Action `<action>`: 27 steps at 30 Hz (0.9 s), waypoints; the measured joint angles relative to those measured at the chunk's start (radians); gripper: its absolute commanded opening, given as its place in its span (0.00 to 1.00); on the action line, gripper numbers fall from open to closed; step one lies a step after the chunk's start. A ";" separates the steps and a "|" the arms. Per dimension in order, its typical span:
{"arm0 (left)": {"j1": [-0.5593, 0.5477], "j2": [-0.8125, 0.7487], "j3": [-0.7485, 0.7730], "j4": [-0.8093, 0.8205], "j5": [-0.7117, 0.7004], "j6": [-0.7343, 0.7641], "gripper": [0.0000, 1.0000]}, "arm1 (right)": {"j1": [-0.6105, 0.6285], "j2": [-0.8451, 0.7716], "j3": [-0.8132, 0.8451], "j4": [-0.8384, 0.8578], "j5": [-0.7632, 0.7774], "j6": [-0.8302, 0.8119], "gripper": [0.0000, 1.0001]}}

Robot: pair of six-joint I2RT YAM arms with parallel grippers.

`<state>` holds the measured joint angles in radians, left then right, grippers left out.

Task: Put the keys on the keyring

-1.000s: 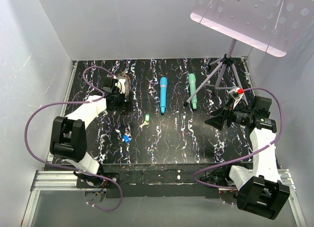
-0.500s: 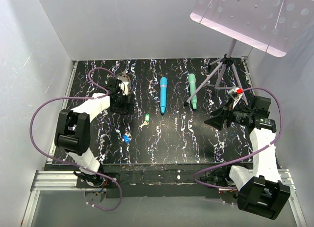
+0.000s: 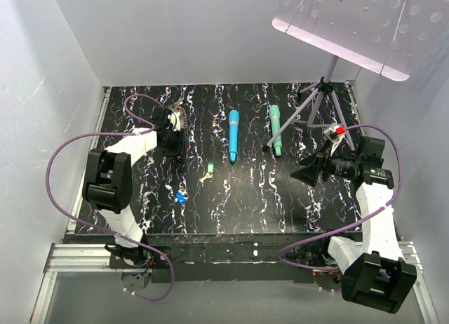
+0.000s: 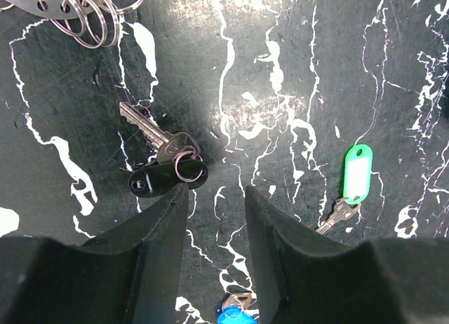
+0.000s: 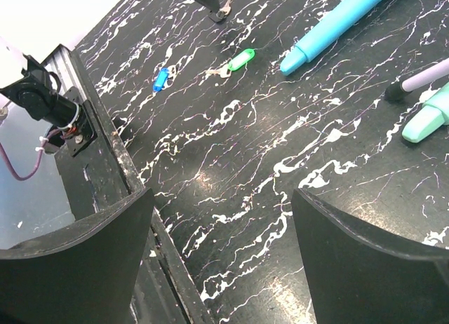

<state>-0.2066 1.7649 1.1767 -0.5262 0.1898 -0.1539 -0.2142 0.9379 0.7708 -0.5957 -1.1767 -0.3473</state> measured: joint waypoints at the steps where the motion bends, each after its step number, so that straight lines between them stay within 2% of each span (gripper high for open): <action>1: 0.000 0.001 0.000 -0.001 -0.001 0.000 0.36 | 0.001 0.000 0.000 0.000 0.000 0.000 0.88; 11: 0.000 0.018 0.019 -0.012 -0.026 0.001 0.36 | 0.007 0.000 0.000 0.000 0.002 0.000 0.88; 20: 0.001 0.064 0.097 -0.035 -0.061 0.019 0.36 | 0.008 0.000 0.000 0.003 0.012 0.000 0.88; 27: 0.001 0.187 0.311 -0.079 -0.116 0.077 0.31 | 0.013 0.006 0.000 0.012 0.023 0.000 0.88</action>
<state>-0.2058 1.9514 1.4872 -0.6048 0.0738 -0.0765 -0.2016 0.9443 0.7708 -0.5838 -1.1542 -0.3473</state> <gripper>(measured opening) 0.329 0.876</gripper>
